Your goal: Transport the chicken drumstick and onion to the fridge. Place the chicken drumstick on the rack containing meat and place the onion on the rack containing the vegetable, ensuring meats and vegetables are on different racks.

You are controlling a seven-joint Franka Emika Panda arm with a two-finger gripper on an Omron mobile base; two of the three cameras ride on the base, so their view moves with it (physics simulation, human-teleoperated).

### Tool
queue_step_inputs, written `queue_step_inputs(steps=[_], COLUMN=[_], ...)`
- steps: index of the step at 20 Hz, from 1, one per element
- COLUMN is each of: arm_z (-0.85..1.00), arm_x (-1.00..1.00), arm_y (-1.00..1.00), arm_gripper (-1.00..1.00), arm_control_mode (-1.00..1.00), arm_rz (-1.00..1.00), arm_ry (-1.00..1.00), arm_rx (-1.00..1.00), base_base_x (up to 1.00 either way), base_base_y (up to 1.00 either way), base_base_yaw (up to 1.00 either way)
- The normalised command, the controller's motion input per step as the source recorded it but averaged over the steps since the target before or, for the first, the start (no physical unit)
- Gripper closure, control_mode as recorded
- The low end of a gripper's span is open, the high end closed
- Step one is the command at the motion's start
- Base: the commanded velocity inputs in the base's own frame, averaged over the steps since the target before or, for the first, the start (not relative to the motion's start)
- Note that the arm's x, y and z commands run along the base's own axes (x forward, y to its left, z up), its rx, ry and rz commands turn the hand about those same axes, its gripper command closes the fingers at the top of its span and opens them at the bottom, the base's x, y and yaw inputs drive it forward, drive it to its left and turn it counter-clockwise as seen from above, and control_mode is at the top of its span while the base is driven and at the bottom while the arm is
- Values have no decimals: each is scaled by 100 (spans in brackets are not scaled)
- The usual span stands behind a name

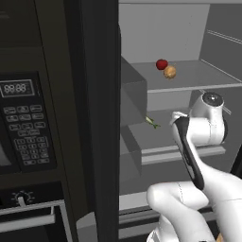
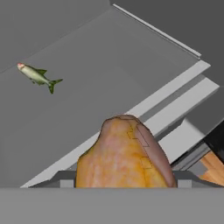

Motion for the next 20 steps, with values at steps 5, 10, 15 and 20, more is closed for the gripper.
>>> queue_step_inputs(steps=[5, 10, 15, 20], arm_z=[-46, -28, -35, -27], arm_x=[55, 60, 38, 35], arm_y=[-23, -17, -17, -14], arm_gripper=[100, 100, 100, 100], arm_control_mode=[-100, -100, -100, -100], arm_rz=[0, 0, 1, 1], arm_ry=[0, 0, 0, 0], arm_rx=[0, 0, 0, 0], base_base_x=[0, 0, 0, 0], base_base_y=[0, 0, 0, 0], base_base_yaw=[0, 0, 0, 0])
